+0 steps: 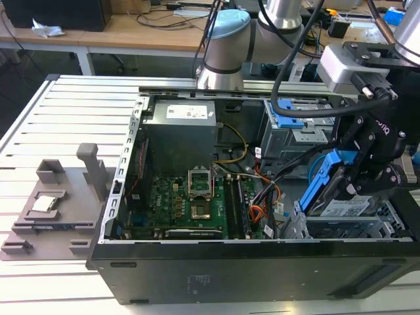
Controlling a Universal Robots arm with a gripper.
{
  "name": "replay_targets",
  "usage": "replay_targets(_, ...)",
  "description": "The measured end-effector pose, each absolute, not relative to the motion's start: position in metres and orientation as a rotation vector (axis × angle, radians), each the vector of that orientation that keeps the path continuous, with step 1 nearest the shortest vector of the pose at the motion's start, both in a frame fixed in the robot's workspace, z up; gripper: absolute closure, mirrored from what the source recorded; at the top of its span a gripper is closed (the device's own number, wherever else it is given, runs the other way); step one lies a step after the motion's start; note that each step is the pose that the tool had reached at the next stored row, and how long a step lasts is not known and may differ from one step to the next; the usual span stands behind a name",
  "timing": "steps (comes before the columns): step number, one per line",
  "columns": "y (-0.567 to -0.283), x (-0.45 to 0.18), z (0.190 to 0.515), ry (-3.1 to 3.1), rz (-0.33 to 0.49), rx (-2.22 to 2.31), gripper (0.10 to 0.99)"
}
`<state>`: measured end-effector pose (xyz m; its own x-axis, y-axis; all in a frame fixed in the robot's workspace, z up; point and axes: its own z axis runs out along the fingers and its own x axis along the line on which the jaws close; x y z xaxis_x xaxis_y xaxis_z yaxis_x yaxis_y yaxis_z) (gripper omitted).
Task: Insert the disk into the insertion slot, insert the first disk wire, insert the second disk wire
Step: 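Insert the disk into the insertion slot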
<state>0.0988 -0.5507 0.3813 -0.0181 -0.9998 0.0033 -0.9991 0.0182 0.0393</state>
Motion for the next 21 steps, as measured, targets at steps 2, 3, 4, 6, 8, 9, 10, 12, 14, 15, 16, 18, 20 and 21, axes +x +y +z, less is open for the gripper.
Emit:
replay_targets(2,-0.5508,0.0989,0.3793,-2.22,-0.04,2.18,0.722)
replay_targets(3,-0.5507,0.0988,0.3788,-2.22,-0.04,2.18,0.722)
replay_targets(4,-0.5508,0.0988,0.3789,-2.22,-0.04,2.18,0.722)
replay_targets(6,-0.5508,0.0988,0.3786,-2.22,-0.04,2.18,0.722)
replay_targets(8,-0.5508,0.0989,0.3785,-2.22,-0.04,2.18,0.722)
replay_targets(9,-0.5507,0.0989,0.3784,-2.22,-0.04,2.18,0.722)
replay_targets(10,-0.5508,0.0989,0.3785,-2.22,-0.04,2.18,0.722)
replay_targets(12,-0.5508,0.0989,0.3783,-2.22,-0.04,2.18,0.647)
replay_targets(14,-0.5508,0.0989,0.3782,-2.22,-0.04,2.18,0.647)
replay_targets(15,-0.5508,0.0989,0.3782,-2.22,-0.04,2.18,0.647)
replay_targets(16,-0.5508,0.0988,0.3782,-2.22,-0.04,2.18,0.647)
replay_targets(18,-0.5508,0.0989,0.3781,-2.22,-0.04,2.18,0.647)
replay_targets(20,-0.5508,0.0989,0.3781,-2.22,-0.04,2.18,0.725)
replay_targets(21,-0.5508,0.0989,0.378,-2.22,-0.04,2.18,0.725)
